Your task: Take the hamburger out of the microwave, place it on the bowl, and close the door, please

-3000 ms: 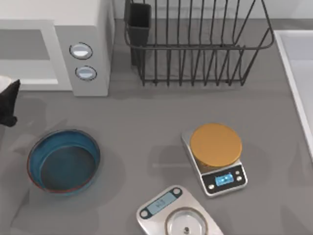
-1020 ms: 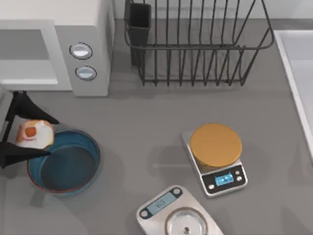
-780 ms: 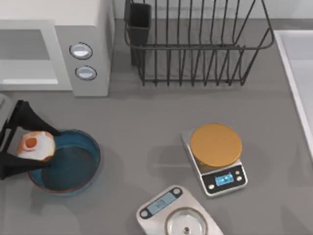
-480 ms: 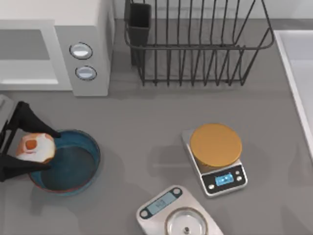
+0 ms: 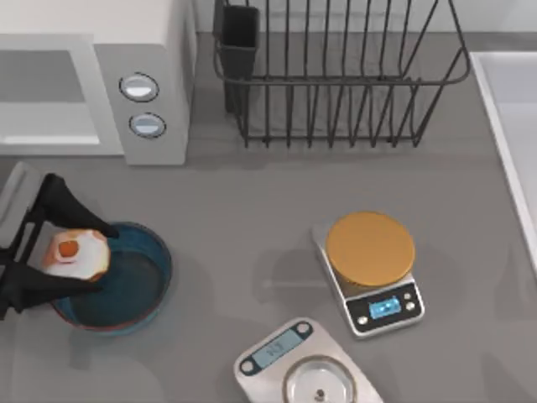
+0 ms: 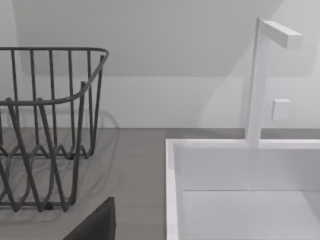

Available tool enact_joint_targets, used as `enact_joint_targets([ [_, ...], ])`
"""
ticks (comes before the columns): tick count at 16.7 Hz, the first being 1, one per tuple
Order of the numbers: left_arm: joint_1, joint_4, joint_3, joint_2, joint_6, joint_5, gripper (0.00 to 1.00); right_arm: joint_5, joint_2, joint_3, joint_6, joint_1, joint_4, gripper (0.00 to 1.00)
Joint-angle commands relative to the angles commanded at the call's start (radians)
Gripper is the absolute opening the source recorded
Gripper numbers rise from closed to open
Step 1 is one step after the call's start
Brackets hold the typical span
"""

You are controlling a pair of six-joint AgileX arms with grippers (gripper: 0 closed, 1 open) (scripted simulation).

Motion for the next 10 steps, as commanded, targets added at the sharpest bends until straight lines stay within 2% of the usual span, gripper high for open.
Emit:
enact_joint_targets([
  [5,-0.054,0.102,-0.052,-0.008,-0.069,0.038,0.0,0.0,0.0,0.0,0.0,0.0,0.0,1.0],
  [10,-0.066,0.125,-0.072,0.008,-0.085,0.046,0.0,0.0,0.0,0.0,0.0,0.0,0.0,1.0],
])
